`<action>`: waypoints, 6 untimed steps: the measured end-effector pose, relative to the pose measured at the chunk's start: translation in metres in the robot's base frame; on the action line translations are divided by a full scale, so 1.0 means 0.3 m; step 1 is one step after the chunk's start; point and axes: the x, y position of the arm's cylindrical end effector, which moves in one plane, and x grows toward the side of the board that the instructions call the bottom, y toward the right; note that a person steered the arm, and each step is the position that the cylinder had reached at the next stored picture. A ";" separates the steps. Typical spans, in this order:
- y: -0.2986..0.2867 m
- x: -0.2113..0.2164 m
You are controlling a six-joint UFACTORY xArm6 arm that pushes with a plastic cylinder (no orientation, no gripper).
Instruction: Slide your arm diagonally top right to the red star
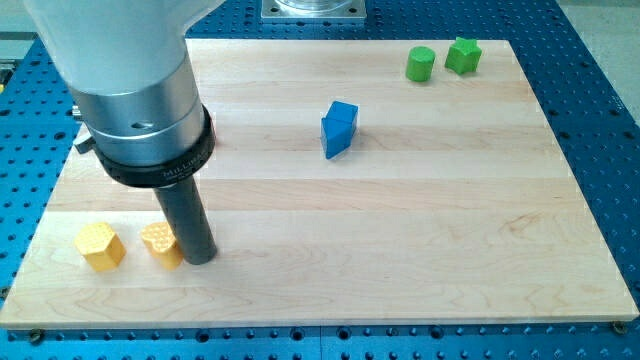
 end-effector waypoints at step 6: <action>0.083 -0.591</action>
